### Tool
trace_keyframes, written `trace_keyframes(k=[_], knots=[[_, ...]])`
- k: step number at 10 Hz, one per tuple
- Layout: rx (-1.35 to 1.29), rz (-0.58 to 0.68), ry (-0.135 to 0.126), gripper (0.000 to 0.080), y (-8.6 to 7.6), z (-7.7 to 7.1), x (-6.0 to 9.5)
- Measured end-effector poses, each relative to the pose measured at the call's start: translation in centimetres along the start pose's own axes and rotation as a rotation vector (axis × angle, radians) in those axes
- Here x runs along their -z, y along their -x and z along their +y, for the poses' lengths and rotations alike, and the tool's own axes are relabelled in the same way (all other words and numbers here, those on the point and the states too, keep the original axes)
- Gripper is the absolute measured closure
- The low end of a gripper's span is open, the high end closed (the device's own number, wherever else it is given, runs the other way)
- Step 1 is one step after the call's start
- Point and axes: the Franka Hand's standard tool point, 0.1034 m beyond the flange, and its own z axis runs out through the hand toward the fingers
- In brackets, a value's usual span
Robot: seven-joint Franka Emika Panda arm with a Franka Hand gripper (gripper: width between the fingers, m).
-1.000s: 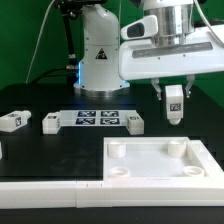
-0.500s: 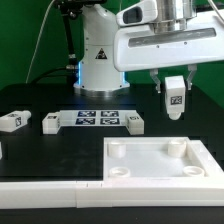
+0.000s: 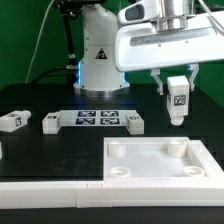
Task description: Assemble one leg
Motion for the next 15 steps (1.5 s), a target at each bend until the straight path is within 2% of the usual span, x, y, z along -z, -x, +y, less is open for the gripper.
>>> trace_keyframes(k=[1,3,5,9,10,12,15], knots=[[0.043,0.012,0.0,0.0508,-1.5,-0.2,0.2],[0.127,-0.012,0.0,0.0508,-3.5,-0.5,-0.3],[0.12,0.001,-0.003,0.0508,-3.6,-0.6,-0.4],[0.124,0.111,-0.01,0.0508,-4.0,-0.4,-0.6],[0.151,0.108,-0.007,0.0508,-4.4,-0.1,-1.3],[0.2,0.127,-0.008,0.0508,-6.9,-0.2,-2.5],[0.217,0.127,-0.008,0.0508,-8.5,0.1,-3.9]])
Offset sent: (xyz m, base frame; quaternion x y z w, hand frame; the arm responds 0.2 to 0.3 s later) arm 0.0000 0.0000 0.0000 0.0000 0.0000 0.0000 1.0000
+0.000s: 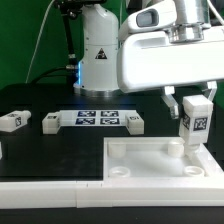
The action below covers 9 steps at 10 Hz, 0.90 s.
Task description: Assemble one leg
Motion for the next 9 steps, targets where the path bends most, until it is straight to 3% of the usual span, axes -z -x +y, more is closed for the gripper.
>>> trace_keyframes(k=[5,7,9], knots=[[0.008,0.035,0.0,0.0508,-0.2,-0.4,0.2],[0.013,0.044,0.001,0.0508,0.8,-0.7,-0.6],[0.01,0.041,0.002,0.0508,0.8,-0.5,-1.1]])
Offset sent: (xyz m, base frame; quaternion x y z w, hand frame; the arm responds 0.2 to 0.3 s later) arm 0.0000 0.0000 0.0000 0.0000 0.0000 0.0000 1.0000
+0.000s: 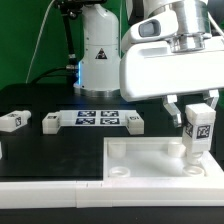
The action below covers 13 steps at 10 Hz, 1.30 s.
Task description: Assemble one leg
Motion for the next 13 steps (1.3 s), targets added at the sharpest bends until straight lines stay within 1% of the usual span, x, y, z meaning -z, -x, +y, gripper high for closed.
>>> trace_keyframes(k=[3,5,8,11,13], knots=[[-0.002,-0.016,-0.001,0.0508,0.8,0.1,-0.9],[-0.001,-0.014,-0.001,0.0508,0.9,-0.1,-1.1],[0.0,0.017,0.001,0.0508,0.6,-0.1,-1.3],[-0.003,0.013,0.003,0.0508,1.4,0.1,-2.3],[-0.004,0.017,0.004,0.0508,1.6,0.2,-2.5]])
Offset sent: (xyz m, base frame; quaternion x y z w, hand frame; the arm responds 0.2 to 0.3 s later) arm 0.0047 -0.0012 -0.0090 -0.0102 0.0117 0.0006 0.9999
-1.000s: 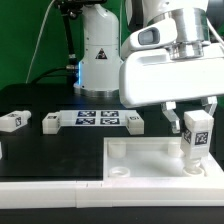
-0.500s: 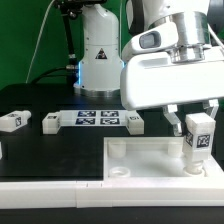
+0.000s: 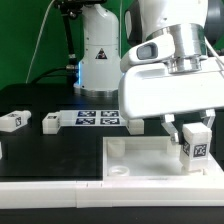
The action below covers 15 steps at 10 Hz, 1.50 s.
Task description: Assemble one leg
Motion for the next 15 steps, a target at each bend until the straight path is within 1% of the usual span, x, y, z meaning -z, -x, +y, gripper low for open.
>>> trace_keyframes(k=[5,6,7,8,9,12,14,15], knots=[[0.0,0.024,0.003,0.0508,-0.1,0.0,-0.1],[0.0,0.024,0.003,0.0342,-0.1,0.0,-0.1],[0.0,0.024,0.003,0.0213,-0.1,0.0,-0.1],[0.0,0.024,0.003,0.0213,-0.1,0.0,-0.1],[0.0,0.024,0.003,0.0164,-0.1,0.0,-0.1],[0.0,0.022,0.002,0.015,-0.2,0.0,0.0],[0.002,-0.003,-0.001,0.015,-1.5,0.0,1.6],[0.001,-0.017,-0.002,0.015,-2.0,0.2,2.2]])
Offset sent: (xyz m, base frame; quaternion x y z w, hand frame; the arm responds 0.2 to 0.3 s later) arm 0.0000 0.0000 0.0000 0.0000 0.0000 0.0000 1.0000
